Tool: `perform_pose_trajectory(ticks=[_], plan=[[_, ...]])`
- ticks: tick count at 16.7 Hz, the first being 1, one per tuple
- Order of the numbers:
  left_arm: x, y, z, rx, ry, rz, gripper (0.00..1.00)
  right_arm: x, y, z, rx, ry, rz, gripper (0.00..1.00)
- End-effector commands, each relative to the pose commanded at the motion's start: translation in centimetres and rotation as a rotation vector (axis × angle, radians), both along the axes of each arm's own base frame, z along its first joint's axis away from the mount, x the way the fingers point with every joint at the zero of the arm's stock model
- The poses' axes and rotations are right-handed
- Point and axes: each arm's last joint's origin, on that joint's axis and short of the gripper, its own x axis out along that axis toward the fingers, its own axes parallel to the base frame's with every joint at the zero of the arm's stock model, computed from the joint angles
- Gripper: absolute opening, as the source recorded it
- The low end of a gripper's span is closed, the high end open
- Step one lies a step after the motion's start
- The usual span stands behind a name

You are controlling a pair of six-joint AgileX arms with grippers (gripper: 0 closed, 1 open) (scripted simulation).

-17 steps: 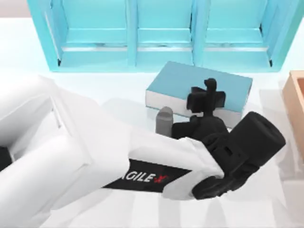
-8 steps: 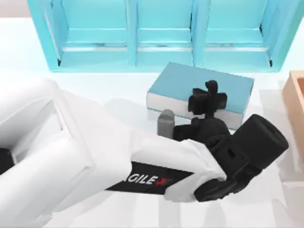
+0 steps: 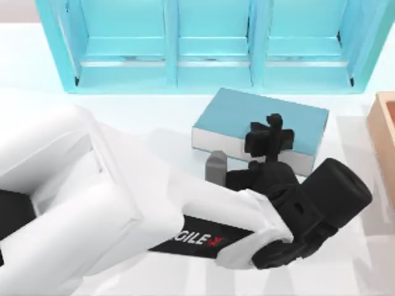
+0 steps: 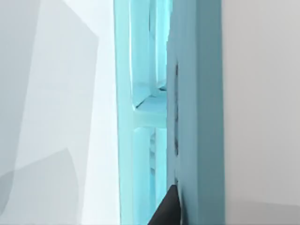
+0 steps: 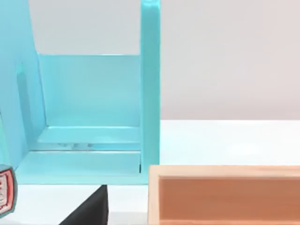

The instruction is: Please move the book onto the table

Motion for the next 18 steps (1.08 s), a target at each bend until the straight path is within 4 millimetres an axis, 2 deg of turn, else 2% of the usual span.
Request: perform_pose_trajectory(ticks=[3, 7, 18], plan=[[0.0, 0.0, -1.3, -0.002, -0.001, 0.001, 0.00, 0.0, 0.0, 0.0, 0.000, 0.000, 0.000, 1.00], [0.0, 0.1, -1.5, -0.001, -0.001, 0.001, 0.00, 0.0, 0.0, 0.0, 0.000, 0.000, 0.000, 1.00], [0.0, 0.1, -1.5, -0.001, -0.001, 0.001, 0.83, 0.0, 0.0, 0.0, 0.000, 0.000, 0.000, 1.00]])
